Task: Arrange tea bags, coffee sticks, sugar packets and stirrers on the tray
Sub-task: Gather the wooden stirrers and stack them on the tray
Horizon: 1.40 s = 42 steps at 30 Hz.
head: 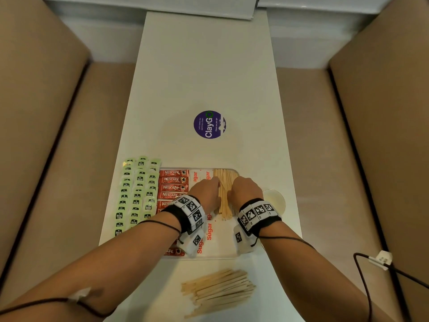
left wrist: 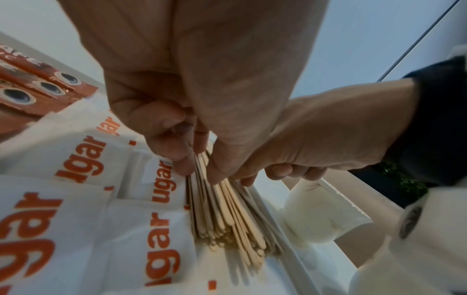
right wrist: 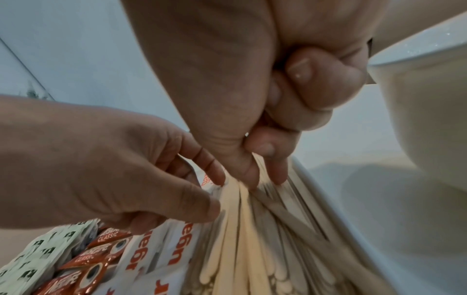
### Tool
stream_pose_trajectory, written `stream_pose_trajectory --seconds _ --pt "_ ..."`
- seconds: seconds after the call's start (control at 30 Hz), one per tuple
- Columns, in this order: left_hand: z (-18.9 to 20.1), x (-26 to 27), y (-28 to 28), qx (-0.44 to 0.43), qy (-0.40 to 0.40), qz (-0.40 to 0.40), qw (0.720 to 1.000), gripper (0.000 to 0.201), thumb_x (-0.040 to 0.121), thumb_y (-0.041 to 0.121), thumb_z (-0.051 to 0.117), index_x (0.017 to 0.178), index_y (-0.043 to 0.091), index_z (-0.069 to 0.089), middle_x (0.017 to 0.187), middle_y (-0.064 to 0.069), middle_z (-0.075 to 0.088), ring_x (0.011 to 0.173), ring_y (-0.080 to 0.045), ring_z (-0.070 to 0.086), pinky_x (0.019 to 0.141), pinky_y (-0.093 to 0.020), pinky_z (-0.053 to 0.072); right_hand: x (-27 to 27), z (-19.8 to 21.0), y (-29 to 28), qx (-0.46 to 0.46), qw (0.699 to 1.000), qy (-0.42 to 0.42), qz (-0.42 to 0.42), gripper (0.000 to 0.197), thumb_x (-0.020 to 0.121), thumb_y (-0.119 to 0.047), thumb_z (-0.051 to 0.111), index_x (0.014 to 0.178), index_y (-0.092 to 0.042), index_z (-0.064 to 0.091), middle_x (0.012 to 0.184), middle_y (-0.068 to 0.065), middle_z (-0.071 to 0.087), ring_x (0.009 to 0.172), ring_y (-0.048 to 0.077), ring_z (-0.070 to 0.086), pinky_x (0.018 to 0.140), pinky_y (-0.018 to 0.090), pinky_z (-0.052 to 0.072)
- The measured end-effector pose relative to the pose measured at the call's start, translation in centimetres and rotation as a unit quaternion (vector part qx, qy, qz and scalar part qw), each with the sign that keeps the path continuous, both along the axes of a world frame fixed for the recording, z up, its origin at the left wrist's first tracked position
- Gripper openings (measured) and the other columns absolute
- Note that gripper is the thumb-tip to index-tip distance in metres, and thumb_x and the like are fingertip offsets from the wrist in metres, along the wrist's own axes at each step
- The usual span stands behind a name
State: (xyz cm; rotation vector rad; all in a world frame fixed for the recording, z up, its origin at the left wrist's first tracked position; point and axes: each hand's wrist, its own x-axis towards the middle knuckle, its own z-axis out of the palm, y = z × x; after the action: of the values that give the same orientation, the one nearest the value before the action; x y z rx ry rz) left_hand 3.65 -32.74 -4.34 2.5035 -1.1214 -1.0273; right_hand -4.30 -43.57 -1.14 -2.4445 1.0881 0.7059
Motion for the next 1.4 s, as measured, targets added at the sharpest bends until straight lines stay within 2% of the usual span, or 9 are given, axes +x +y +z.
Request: stream_pose_trajectory --seconds 0.17,0.37,0.47,0.7,0.83,1.0,1.17,1.27,1.4 --pt "-0.2 0.0 0.0 0.005 -0.001 0.003 1.0 0.031 0.092 0.021 0.063 0.12 0.015 0.052 0.1 -0.004 0.065 0.085 -0.022 0.063 0.077 -0.038 0.057 0.0 -0.1 0.2 -0.012 0.999 0.01 0.029 0.014 0.095 -0.006 0.048 0.084 -0.013 0.054 0.096 0.007 0.069 0.075 0.024 0.058 0.068 0.031 0.05" --pt "-0.3 0.0 -0.3 0.008 -0.007 0.005 1.0 0.028 0.093 0.023 0.062 0.118 0.015 0.053 0.098 -0.003 0.064 0.082 -0.02 0.062 0.076 -0.036 0.058 -0.1 -0.4 0.3 -0.012 0.999 0.007 0.039 0.017 0.097 -0.019 0.056 0.082 -0.014 0.051 0.093 0.006 0.068 0.073 0.023 0.057 0.063 0.031 0.046" --pt "-0.4 0.1 -0.4 0.008 -0.004 0.009 1.0 0.03 0.092 0.023 0.062 0.119 0.016 0.052 0.099 -0.003 0.065 0.083 -0.02 0.062 0.076 -0.036 0.057 -0.1 -0.4 0.3 -0.011 0.999 0.008 0.041 0.013 0.097 -0.017 0.056 0.085 -0.014 0.052 0.089 0.005 0.065 0.074 0.023 0.057 0.064 0.031 0.047" --pt "-0.3 -0.1 -0.4 0.01 -0.009 0.0 1.0 0.03 0.094 0.02 0.059 0.123 0.017 0.052 0.1 -0.003 0.065 0.083 -0.021 0.063 0.076 -0.037 0.057 -0.1 -0.1 0.1 0.006 1.0 -0.01 0.004 0.025 0.093 -0.015 0.055 0.07 -0.016 0.045 0.076 0.002 0.056 0.072 0.024 0.06 0.063 0.03 0.048" --pt "-0.1 0.0 -0.2 0.007 -0.012 -0.008 1.0 0.029 0.094 0.019 0.059 0.122 0.018 0.052 0.099 -0.003 0.066 0.082 -0.022 0.064 0.074 -0.037 0.057 0.0 0.1 -0.4 0.003 1.0 -0.023 -0.013 0.028 0.096 -0.024 0.058 0.073 -0.014 0.046 0.082 0.004 0.06 0.072 0.023 0.057 0.062 0.03 0.046" --pt "-0.1 0.6 0.2 -0.02 -0.027 -0.006 0.999 0.023 0.095 0.014 0.055 0.118 0.017 0.056 0.099 -0.003 0.067 0.084 -0.022 0.064 0.075 -0.037 0.057 -0.9 0.8 0.1 0.019 0.999 -0.04 0.005 0.033 0.098 -0.043 0.057 0.084 -0.013 0.058 0.072 -0.001 0.057 0.072 0.02 0.062 0.064 0.031 0.051" --pt "-0.2 1.2 0.8 -0.032 -0.003 0.01 0.999 0.038 0.096 0.005 0.057 0.132 0.016 0.054 0.118 -0.004 0.059 0.098 -0.018 0.059 0.08 -0.026 0.047 -5.2 -0.1 4.2 0.056 0.993 -0.047 0.097 0.03 0.102 -0.032 0.047 0.088 -0.015 0.067 0.08 0.0 0.066 0.069 0.019 0.065 0.071 0.034 0.06" --pt "-0.2 1.4 1.0 -0.04 0.001 -0.001 0.999 0.052 0.093 0.002 0.058 0.142 0.013 0.045 0.125 -0.007 0.055 0.103 -0.021 0.058 0.085 -0.029 0.049 -8.1 -1.7 5.9 0.064 0.982 -0.039 0.175 0.025 0.1 -0.018 0.045 0.094 -0.015 0.069 0.091 0.003 0.067 0.078 0.023 0.064 0.075 0.035 0.059" --pt "-0.4 1.3 1.3 -0.03 -0.004 -0.02 0.999 0.052 0.094 0.008 0.061 0.142 0.012 0.042 0.122 -0.006 0.054 0.099 -0.019 0.055 0.082 -0.03 0.048 -9.0 -2.5 6.3 0.069 0.975 -0.069 0.201 0.024 0.095 -0.008 0.046 0.101 -0.011 0.069 0.101 0.006 0.066 0.09 0.025 0.062 0.079 0.038 0.057"
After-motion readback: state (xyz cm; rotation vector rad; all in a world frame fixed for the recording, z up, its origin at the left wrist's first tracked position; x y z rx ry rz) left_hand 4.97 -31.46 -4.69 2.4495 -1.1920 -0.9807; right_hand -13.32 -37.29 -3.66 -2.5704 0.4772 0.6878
